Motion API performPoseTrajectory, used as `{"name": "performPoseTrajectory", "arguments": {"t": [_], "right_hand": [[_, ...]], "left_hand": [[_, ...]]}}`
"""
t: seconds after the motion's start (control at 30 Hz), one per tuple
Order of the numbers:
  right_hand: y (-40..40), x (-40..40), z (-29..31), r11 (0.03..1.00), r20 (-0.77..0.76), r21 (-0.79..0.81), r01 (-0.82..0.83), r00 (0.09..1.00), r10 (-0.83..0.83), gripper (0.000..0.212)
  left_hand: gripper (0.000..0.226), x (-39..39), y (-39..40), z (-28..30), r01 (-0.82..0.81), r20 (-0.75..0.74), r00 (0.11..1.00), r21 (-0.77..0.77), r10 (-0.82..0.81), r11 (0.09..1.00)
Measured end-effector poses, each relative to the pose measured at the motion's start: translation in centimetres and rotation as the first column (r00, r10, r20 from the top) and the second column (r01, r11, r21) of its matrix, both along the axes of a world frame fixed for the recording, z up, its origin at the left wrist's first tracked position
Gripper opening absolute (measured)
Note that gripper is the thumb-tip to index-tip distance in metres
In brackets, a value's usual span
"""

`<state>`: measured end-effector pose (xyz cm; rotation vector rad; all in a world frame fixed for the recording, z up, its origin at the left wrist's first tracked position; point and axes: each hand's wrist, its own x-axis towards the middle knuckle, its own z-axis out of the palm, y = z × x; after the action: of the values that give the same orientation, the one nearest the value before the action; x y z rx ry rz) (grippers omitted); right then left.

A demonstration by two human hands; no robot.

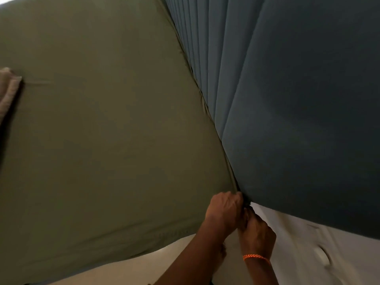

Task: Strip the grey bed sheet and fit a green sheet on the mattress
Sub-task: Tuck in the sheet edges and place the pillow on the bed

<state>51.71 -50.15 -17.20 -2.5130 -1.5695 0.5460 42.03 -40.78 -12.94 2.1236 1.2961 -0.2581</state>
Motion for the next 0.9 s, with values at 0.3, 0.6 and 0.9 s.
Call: {"name": "performPoseTrajectory", "arguments": {"t": [0.3, 0.6, 0.9], "right_hand": [[2.3, -0.7, -2.4, 0.931, 0.015, -0.348, 0.113, 0.993, -0.114, 0.033], [0.1, 1.0, -12.3, 0.869, -0.369, -0.397, 0.294, 0.816, -0.444, 0.043], [3.6, -6.9, -2.4, 0.411, -0.680, -0.541, 0.734, -0.095, -0.727, 0.026]], "left_hand": [[0.022, 1.7, -0.8, -0.7, 0.040, -0.102, 0.994, 0.038, -0.036, 0.998], [0.035, 0.9, -6.1, -1.3, -0.783, 0.081, 0.609, -0.101, 0.789, 0.614], [0.022, -4.5, -7.9, -3.4, -0.102, -0.236, -0.870, -0.773, 0.432, -0.626]]}}
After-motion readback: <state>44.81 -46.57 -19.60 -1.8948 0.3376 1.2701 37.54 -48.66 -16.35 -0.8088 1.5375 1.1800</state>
